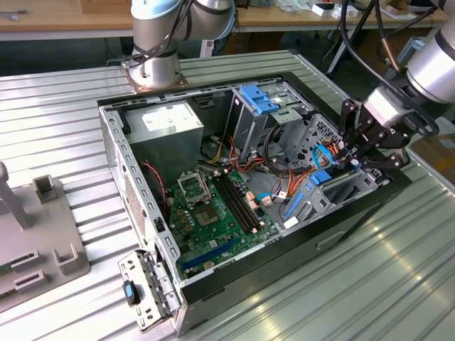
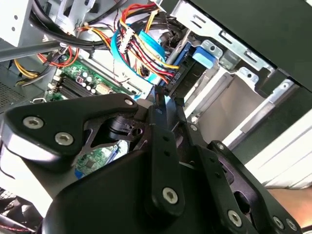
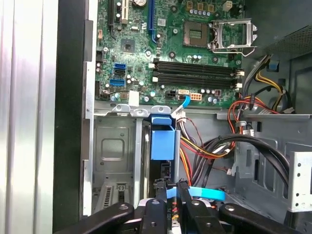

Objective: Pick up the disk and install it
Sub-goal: 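Insert the second disk wire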

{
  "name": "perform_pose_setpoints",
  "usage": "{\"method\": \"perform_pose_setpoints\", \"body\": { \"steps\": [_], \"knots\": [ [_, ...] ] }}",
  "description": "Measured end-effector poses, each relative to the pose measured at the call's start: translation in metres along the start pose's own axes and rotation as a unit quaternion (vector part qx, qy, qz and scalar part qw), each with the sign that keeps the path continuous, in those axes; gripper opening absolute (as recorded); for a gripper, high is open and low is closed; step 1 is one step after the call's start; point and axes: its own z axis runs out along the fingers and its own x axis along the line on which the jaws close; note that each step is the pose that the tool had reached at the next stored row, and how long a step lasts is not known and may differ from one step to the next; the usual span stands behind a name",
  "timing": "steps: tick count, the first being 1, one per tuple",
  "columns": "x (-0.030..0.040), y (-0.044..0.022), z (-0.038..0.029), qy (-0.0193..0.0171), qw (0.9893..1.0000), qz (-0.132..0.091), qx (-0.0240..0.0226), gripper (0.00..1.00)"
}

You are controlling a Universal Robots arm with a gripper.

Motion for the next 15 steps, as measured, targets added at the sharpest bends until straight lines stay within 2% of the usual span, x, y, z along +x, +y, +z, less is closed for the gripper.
{"method": "perform_pose_setpoints", "body": {
  "steps": [1, 2, 3, 4, 5, 15],
  "knots": [
    [-0.0006, 0.0003, -0.0022, 0.0030, 1.0000, 0.000, 0.0025, 0.23],
    [-0.0009, 0.0005, -0.0037, 0.0092, 0.9999, -0.001, 0.0067, 0.23],
    [-0.0009, 0.0010, -0.0037, 0.0168, 0.9998, -0.002, 0.0131, 0.23],
    [-0.0011, 0.0020, -0.0037, 0.0195, 0.9997, -0.002, 0.0169, 0.23],
    [-0.0014, 0.0050, -0.0036, 0.0203, 0.9996, -0.003, 0.0206, 0.23],
    [-0.0014, 0.0051, -0.0036, 0.0204, 0.9996, -0.003, 0.0211, 0.23]
  ]
}}
